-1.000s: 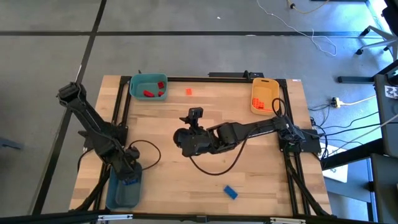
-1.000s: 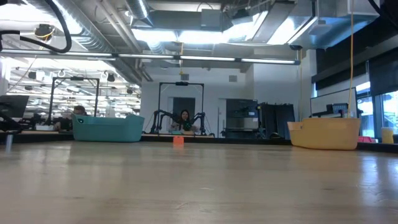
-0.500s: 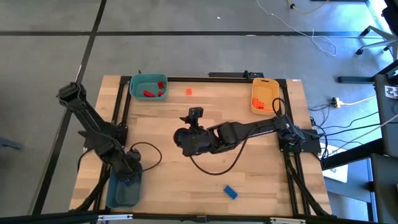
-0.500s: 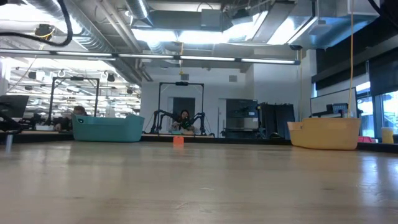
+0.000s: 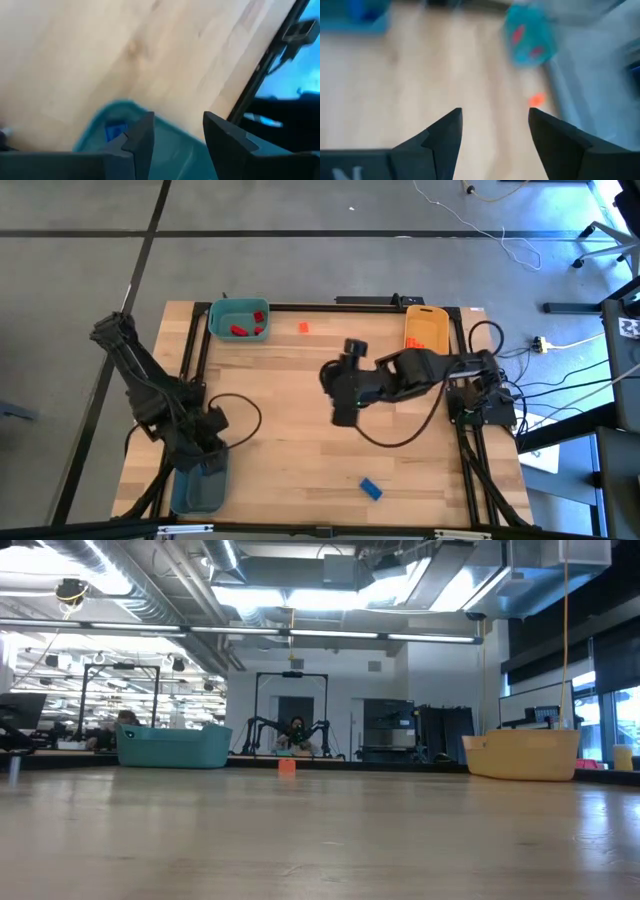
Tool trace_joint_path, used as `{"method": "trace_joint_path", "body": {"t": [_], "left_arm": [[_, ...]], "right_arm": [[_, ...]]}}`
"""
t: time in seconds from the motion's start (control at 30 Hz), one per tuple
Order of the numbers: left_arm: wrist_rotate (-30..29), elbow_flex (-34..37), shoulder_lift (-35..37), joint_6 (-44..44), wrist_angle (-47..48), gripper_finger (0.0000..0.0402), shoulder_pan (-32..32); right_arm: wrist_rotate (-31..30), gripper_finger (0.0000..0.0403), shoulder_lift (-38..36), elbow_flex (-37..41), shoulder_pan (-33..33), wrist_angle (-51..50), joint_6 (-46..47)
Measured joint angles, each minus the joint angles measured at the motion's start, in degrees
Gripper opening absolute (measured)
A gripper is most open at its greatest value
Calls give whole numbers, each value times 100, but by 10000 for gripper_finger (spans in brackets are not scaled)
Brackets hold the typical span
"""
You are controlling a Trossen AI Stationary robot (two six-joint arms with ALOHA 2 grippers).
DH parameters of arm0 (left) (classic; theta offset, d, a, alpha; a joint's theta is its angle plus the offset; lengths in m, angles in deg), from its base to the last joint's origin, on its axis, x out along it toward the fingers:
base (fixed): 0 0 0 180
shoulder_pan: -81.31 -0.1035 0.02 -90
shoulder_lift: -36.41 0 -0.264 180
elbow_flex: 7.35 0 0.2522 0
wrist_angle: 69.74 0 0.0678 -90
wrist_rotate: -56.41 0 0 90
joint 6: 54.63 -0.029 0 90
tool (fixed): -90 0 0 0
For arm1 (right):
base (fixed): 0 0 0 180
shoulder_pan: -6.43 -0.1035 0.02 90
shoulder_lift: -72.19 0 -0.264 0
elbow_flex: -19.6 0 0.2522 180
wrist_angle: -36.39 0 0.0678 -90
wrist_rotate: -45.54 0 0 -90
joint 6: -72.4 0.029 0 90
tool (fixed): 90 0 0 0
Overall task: Sort & place blocks by color
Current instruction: Put the blue game piece into the gray bin
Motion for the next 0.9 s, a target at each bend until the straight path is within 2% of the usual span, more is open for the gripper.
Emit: {"method": "trace_joint_path", "body": {"t": [0.13,0.33,0.6,0.7,0.8,0.9], "left_arm": [[-326,-299,-9,-590,77,159,-363],[-370,-402,-13,-1654,75,159,-1076],[-339,-402,-15,-2633,-76,160,-1797],[-323,-402,-15,-2968,-77,160,-1941],[-241,-402,-15,-3221,-77,160,-2079],[-122,-402,-15,-3370,-74,160,-2188]], "right_arm": [[1574,228,-63,0,90,-1281,825],[3629,228,-77,495,27,-1268,1231],[4527,228,-66,1908,-100,-1285,2186],[4586,228,-61,2551,-104,-1213,2462],[4783,228,-61,3291,-98,-775,2882],[5168,228,-59,4023,-163,110,3234]]}}
